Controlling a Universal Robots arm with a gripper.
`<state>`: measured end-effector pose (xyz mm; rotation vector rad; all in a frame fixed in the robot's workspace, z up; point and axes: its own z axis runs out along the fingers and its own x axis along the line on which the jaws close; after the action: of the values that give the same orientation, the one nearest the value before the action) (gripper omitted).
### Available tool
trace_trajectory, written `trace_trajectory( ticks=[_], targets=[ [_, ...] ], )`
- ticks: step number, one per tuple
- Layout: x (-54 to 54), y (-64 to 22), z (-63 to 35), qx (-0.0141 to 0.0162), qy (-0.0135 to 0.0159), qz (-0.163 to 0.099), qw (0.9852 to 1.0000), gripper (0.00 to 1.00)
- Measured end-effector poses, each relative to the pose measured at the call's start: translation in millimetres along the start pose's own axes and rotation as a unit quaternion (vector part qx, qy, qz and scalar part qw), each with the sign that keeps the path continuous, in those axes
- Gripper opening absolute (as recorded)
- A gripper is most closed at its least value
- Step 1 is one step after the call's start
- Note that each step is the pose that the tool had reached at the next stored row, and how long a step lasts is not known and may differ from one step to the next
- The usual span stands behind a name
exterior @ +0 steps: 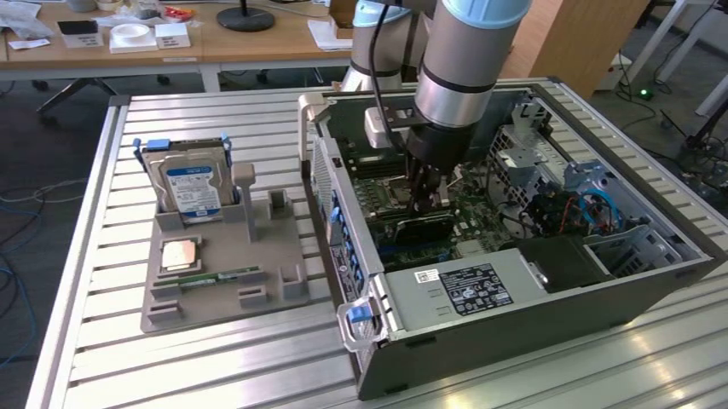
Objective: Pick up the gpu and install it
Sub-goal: 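Press down on the gpu until it lock into place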
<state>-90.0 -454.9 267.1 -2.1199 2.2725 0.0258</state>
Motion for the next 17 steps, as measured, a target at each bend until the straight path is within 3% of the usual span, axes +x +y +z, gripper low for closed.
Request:
trace_trajectory(
  ticks=[17],
  targets=[
    [-0.4, 0.4, 4.1, 0.0, 0.0001, 0.0, 1.0, 0.11]
  ],
)
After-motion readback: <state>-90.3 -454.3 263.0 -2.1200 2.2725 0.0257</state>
